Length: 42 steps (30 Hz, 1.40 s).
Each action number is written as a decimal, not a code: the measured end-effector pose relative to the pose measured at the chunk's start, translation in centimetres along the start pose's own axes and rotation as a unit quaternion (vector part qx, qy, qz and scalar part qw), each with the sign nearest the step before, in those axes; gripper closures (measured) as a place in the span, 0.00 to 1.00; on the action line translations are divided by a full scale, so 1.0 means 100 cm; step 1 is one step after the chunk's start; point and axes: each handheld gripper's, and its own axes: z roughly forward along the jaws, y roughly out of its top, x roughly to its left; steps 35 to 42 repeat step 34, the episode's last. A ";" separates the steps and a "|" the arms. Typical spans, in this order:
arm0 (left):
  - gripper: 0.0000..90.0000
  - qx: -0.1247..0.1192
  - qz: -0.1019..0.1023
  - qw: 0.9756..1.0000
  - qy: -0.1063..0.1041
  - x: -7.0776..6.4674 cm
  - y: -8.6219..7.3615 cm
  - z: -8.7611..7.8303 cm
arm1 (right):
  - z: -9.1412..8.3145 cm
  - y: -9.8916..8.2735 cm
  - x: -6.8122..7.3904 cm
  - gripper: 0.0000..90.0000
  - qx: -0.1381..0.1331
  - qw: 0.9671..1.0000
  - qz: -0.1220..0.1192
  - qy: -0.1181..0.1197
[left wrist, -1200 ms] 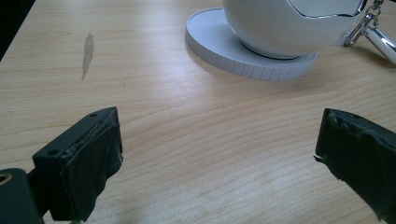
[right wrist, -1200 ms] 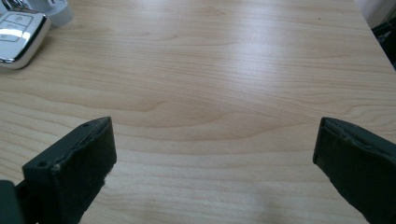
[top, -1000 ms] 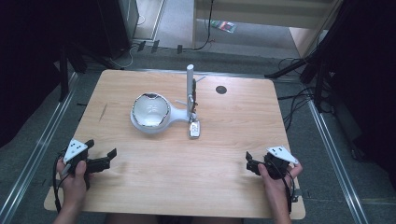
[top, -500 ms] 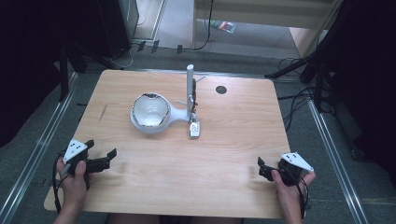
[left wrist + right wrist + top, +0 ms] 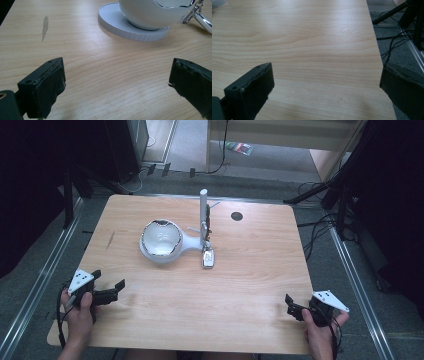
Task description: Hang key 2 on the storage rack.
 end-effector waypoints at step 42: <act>0.01 0.001 -0.006 1.000 -0.004 0.001 -0.001 -0.001 | -0.010 -0.009 -0.009 0.00 -0.021 1.000 0.018 0.013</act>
